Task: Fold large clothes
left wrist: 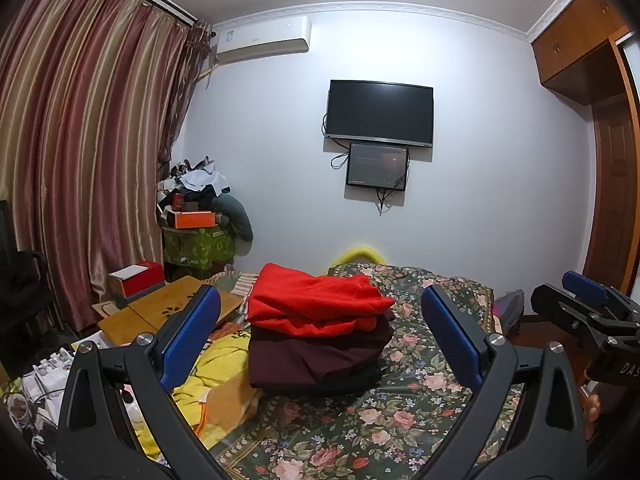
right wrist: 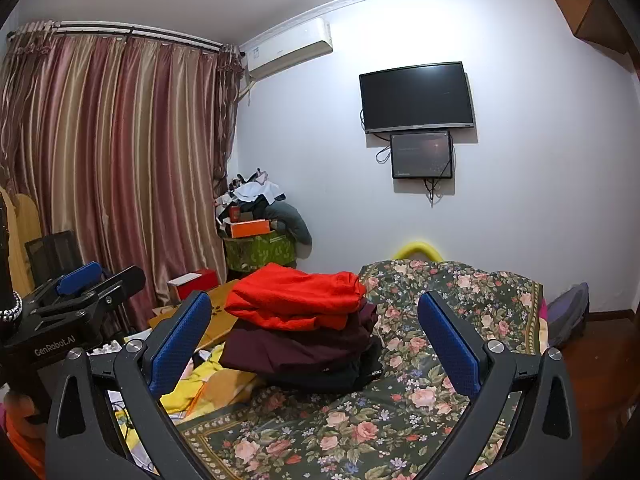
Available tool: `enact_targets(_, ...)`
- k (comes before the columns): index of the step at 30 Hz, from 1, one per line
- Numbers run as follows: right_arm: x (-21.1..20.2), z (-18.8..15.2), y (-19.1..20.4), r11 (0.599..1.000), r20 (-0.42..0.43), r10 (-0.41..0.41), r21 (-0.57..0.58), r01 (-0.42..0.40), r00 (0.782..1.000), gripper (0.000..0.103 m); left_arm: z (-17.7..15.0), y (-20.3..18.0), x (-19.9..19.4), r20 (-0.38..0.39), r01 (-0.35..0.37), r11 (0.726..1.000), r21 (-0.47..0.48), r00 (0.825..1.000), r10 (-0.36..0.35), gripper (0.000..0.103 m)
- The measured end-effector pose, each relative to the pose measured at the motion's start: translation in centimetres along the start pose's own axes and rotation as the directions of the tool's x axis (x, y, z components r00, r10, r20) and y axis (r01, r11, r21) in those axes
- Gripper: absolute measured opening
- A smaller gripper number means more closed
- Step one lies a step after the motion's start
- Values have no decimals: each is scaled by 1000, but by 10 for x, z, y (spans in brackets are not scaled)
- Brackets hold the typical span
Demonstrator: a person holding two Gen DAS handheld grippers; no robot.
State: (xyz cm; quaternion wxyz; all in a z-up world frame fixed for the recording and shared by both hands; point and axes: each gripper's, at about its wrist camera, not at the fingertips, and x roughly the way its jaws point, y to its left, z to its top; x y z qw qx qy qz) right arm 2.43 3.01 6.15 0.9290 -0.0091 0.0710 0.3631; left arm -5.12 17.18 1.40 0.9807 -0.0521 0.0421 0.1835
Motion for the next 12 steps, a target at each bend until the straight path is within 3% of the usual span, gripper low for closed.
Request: enact_targets(12,6,-2,2,1000,-15,-3,-4,3,1000,102,-8,-1,5,-13,-3,1000,0,1000,3,101)
